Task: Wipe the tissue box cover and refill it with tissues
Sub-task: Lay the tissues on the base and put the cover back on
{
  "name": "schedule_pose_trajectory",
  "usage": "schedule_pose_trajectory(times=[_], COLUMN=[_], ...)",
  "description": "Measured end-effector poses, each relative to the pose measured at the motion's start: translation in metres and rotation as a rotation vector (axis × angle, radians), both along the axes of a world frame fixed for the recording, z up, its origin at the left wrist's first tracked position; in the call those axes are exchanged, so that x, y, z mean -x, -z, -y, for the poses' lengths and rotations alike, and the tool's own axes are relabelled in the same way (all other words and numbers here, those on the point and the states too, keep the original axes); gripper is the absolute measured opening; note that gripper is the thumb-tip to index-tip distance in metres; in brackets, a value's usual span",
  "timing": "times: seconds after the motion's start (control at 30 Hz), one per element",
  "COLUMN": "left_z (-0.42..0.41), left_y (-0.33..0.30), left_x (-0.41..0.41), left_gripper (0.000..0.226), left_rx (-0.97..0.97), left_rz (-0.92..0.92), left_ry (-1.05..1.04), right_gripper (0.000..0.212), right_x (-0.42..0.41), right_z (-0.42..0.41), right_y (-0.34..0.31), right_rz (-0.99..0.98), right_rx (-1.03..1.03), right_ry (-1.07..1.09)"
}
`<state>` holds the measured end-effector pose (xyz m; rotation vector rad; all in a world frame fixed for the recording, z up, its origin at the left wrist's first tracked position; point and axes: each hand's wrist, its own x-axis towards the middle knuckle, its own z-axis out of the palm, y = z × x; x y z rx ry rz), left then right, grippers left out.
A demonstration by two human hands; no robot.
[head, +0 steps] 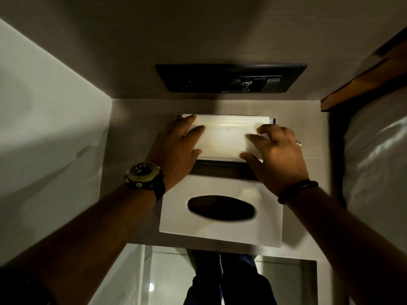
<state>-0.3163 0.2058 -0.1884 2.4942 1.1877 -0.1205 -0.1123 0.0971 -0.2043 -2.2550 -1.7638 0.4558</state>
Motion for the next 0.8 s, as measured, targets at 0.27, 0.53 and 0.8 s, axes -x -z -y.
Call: schedule_pose_trajectory(times=[0.27, 0.53, 0.8], left_z=[-0.024, -0.044, -0.057], left_y=[0.003, 0.002, 0.01], left_x=[0.005, -0.013, -0.026], left_gripper=[0.022, 0.018, 0.018], left_rx=[-0.119, -0.017, 0.111], left_rz=[0.088, 0.328, 0.378], left_ry=[-0.004, -0.267, -0.435], right_gripper=[0.034, 0.045, 0.072], right_x=[-0.01, -0.011, -0.01], right_z=[-0.006, -0.018, -0.03], right_y=[0.0, 0.003, -0.006], right_rz=[-0.05, -0.092, -0.097], right_rx=[-0.05, -0.034, 0.058], right_ry=[0.074, 0.094, 0.092])
